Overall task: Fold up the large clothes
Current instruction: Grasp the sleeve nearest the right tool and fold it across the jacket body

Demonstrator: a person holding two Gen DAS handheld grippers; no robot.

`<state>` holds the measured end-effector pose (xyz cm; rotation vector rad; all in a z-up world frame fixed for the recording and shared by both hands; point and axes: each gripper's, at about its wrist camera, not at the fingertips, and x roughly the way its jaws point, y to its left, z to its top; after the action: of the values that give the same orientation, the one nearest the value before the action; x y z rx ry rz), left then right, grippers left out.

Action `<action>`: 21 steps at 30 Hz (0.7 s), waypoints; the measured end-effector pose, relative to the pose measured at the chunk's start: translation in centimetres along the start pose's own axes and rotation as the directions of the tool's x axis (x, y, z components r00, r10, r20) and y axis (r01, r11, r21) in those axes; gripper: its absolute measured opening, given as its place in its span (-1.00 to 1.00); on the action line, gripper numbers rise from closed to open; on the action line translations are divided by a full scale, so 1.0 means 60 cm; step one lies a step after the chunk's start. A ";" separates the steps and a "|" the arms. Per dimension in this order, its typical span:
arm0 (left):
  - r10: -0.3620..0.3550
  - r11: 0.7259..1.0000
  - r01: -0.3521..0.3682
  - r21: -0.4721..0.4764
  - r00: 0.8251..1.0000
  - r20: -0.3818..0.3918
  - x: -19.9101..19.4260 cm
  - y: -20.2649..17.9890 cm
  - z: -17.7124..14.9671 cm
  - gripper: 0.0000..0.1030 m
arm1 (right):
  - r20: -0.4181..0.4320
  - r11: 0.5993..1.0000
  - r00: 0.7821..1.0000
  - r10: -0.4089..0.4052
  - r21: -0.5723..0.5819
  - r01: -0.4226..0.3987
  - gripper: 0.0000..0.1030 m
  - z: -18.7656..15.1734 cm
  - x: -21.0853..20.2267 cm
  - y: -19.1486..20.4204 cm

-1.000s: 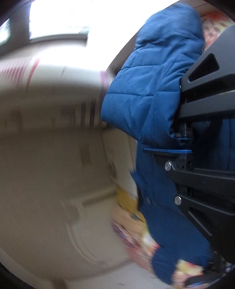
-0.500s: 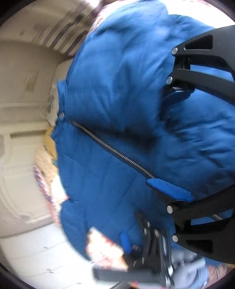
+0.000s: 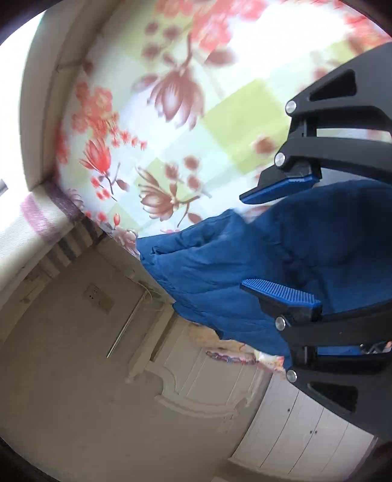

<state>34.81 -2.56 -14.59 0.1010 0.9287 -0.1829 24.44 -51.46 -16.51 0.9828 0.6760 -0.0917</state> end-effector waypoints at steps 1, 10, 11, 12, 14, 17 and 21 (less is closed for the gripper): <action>0.000 1.000 0.000 0.000 1.000 0.001 0.000 0.000 0.000 0.91 | -0.017 1.000 1.000 0.015 0.000 -0.015 -0.06 0.004 0.010 0.004; 0.041 0.998 -0.042 0.051 0.998 0.037 -0.009 -0.017 -0.004 0.81 | 0.225 0.830 0.974 0.040 -0.550 0.093 -0.69 -0.051 -0.011 0.296; 0.034 0.998 -0.035 0.044 0.999 0.036 -0.010 -0.014 -0.003 0.81 | 0.211 0.796 0.976 0.046 -0.598 0.092 -0.67 -0.062 -0.004 0.330; 0.028 0.999 -0.030 0.039 0.999 0.036 -0.010 -0.013 -0.003 0.81 | 0.160 0.740 0.985 0.060 -0.670 0.064 -0.65 -0.087 0.012 0.378; 0.017 1.000 -0.017 0.022 0.999 0.041 -0.012 -0.006 -0.004 0.81 | 0.052 0.670 0.995 0.087 -0.742 -0.020 -0.22 -0.118 0.052 0.434; -0.001 1.000 0.001 0.001 0.999 0.048 -0.014 0.002 -0.005 0.81 | -0.140 0.576 0.984 0.111 -0.798 -0.179 0.36 -0.189 0.093 0.496; -0.040 0.998 0.042 -0.037 0.998 0.050 -0.015 0.014 -0.005 0.81 | -0.143 0.622 0.976 0.166 -0.752 -0.216 0.36 -0.184 0.064 0.472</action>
<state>34.21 -1.60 -14.06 0.0423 0.8851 -0.2053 32.48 -25.79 -1.89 0.2113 0.5727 0.4021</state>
